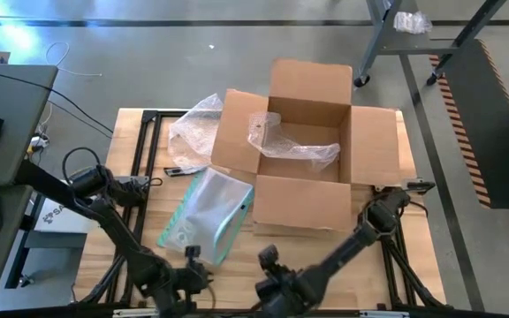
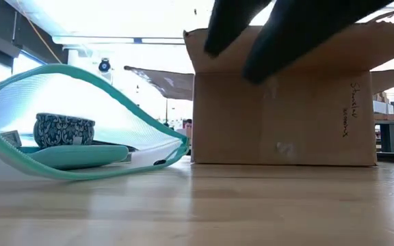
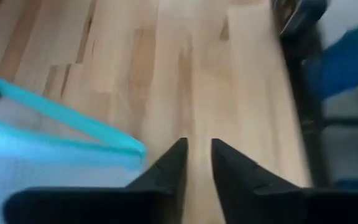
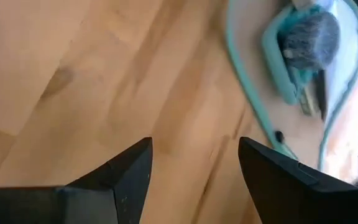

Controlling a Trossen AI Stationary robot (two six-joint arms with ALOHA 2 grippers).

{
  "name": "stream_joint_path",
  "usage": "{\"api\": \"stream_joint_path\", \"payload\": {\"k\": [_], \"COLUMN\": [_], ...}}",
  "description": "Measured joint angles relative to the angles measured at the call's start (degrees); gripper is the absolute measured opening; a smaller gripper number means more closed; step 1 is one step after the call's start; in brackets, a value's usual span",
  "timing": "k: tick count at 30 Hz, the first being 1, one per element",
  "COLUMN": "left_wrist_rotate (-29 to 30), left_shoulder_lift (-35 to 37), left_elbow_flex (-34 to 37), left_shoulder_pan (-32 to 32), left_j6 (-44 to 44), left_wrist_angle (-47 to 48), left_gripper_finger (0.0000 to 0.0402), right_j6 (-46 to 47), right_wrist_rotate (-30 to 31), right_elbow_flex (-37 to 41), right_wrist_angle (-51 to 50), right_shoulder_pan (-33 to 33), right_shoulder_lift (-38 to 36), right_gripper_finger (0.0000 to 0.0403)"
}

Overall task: Unpack boxes
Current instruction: Close the white zip bag

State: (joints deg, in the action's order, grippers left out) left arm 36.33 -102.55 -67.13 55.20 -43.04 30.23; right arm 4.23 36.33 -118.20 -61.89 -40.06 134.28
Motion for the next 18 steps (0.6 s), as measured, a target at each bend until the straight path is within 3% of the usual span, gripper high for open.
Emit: {"api": "stream_joint_path", "payload": {"k": [7, 13, 18], "left_wrist_rotate": [-6.3, -3.6, -0.2], "left_shoulder_lift": [-2.8, -4.0, -4.0], "left_elbow_flex": [-0.2, -4.5, -4.0], "left_shoulder_pan": [-4.0, -3.7, -2.9], "left_j6": [10.5, 7.7, 9.9], "left_wrist_angle": [4.4, 13.3, 13.8], "left_gripper_finger": [0.015, 0.0152, 0.0141], "right_j6": [14.7, 22.9, 24.1], "right_wrist_rotate": [7.8, 8.8, 9.2], "right_elbow_flex": [0.0, 0.0, 0.0], "right_wrist_angle": [-7.9, -13.8, -13.9], "right_shoulder_pan": [-3.7, -4.2, -3.9], "right_shoulder_lift": [0.0, 0.0, 0.0], "right_gripper_finger": [0.0222, 0.0222, 0.0222]}}
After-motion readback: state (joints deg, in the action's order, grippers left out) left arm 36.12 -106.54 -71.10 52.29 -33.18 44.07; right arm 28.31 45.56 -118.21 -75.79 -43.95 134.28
